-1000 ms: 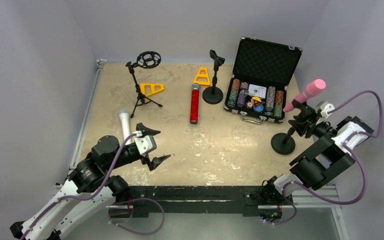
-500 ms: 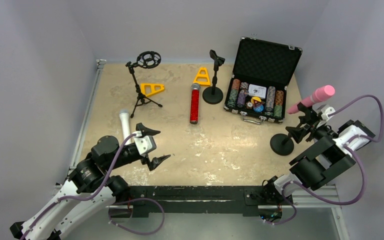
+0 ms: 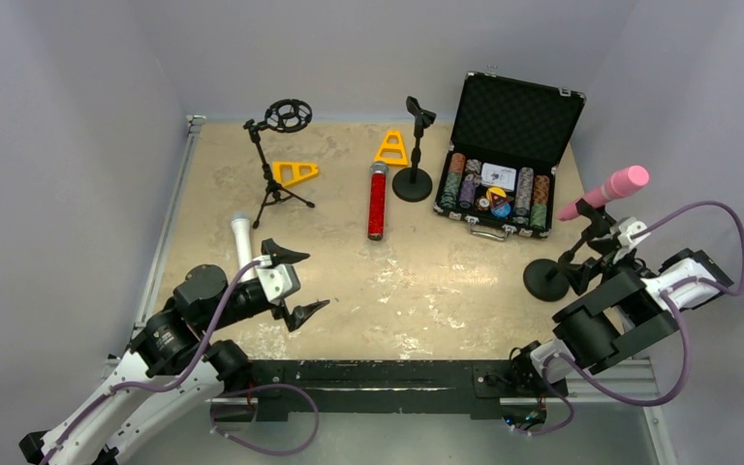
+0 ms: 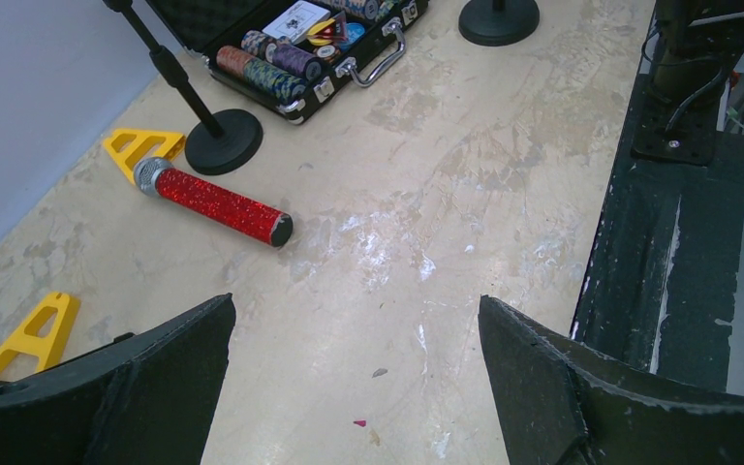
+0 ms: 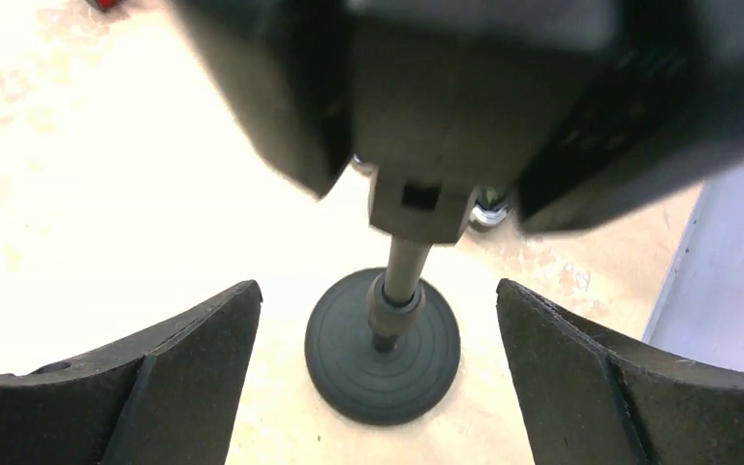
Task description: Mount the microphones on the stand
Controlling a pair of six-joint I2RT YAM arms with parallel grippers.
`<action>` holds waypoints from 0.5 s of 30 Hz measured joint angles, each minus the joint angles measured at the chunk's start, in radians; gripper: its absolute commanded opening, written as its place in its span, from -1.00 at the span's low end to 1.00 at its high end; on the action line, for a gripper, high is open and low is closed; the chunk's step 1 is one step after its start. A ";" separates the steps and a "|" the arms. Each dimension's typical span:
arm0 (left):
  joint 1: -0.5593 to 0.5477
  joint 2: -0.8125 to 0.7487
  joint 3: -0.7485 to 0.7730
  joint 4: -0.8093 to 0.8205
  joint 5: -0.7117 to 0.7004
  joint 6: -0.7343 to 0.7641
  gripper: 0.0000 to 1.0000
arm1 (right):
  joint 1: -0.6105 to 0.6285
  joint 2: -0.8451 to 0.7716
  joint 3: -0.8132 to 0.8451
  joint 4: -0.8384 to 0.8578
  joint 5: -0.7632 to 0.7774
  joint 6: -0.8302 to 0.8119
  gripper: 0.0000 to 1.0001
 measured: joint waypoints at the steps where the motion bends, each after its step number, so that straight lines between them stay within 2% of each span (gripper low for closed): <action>1: 0.000 0.000 0.000 0.000 0.000 0.000 0.98 | -0.010 -0.007 -0.007 0.000 0.008 -0.004 0.92; 9: 0.000 -0.004 0.000 0.000 0.000 0.000 0.98 | -0.099 -0.081 -0.076 0.004 0.118 -0.043 0.93; 15: 0.000 -0.011 0.000 0.000 0.002 0.000 0.98 | -0.104 -0.206 -0.166 0.002 0.201 -0.065 0.95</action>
